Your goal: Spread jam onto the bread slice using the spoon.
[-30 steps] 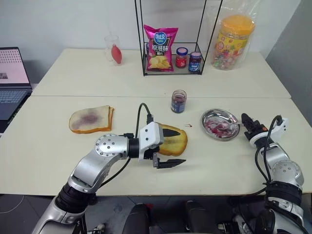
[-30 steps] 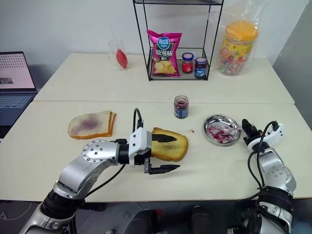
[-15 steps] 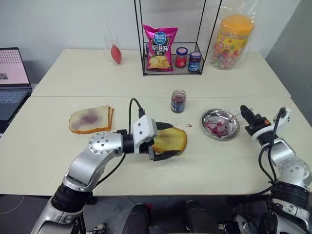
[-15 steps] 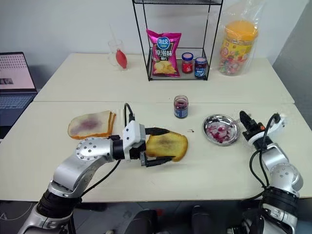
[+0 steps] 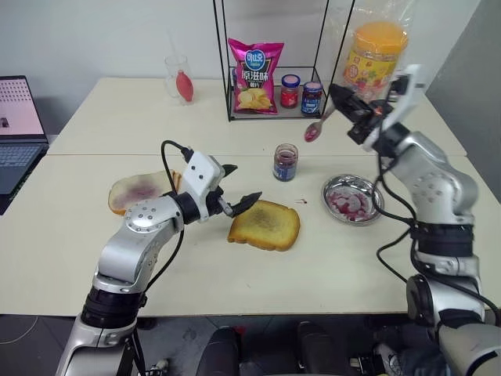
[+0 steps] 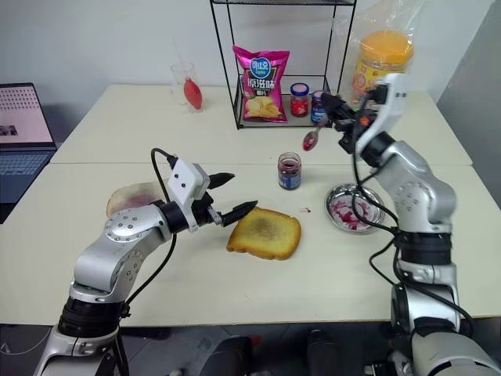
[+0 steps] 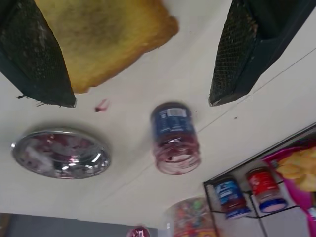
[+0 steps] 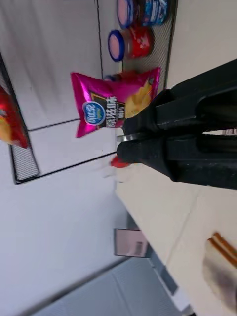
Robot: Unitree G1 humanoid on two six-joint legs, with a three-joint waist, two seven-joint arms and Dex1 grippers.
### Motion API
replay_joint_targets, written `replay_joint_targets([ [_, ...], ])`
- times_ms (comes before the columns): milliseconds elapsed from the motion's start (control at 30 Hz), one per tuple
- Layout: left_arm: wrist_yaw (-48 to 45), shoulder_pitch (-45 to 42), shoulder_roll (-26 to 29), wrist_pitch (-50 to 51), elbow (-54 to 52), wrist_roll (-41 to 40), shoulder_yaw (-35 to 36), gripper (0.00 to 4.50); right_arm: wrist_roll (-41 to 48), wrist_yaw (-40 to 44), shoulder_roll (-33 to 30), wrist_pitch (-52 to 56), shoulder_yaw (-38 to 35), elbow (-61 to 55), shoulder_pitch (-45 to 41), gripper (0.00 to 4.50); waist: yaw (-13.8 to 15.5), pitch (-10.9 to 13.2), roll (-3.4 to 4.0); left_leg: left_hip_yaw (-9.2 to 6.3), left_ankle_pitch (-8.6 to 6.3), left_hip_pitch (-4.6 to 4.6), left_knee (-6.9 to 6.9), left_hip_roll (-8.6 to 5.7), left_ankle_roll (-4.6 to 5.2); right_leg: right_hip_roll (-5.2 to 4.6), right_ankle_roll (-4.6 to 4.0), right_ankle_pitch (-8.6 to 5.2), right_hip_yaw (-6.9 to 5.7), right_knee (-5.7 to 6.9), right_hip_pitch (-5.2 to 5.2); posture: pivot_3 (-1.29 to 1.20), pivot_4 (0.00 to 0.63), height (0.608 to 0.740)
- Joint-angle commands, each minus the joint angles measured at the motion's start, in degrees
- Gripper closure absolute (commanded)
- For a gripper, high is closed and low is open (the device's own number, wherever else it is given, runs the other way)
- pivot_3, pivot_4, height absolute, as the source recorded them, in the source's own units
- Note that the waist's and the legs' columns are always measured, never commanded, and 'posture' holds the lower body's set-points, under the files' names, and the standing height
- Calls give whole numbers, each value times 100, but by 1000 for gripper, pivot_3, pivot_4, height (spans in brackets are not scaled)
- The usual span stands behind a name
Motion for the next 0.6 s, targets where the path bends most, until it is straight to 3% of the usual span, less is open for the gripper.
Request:
replay_joint_targets([
  [33,104,-191,-44,96,-61,-42,133,0,-667,605,49,-771,359,643,-442,4409,7,0,-1,-1,0,-24,4,0,0,0,0,2,-1,9,-25,0,150,740],
  [600,-76,-171,79,380,-284,-145,140,0,-2207,1189,703,-2636,767,3154,-1078,4409,-11,0,0,-4,2,-36,4,0,-3,0,-2,6,-5,26,-47,0,150,740],
])
